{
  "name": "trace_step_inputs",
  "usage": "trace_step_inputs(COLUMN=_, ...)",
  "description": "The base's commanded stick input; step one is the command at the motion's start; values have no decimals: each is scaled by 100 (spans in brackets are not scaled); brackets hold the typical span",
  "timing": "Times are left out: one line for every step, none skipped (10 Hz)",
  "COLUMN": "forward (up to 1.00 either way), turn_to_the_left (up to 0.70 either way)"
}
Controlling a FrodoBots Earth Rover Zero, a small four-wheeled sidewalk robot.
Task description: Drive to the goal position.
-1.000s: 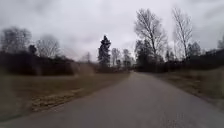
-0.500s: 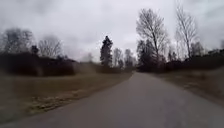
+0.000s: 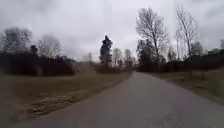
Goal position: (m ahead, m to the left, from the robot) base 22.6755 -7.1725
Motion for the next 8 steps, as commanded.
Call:
trace_step_inputs(forward=45, turn_to_the_left=-5)
trace_step_inputs(forward=45, turn_to_the_left=-10)
trace_step_inputs(forward=45, turn_to_the_left=-27)
trace_step_inputs(forward=45, turn_to_the_left=-27)
trace_step_inputs(forward=45, turn_to_the_left=-27)
trace_step_inputs(forward=45, turn_to_the_left=-27)
trace_step_inputs(forward=45, turn_to_the_left=-27)
trace_step_inputs(forward=45, turn_to_the_left=-27)
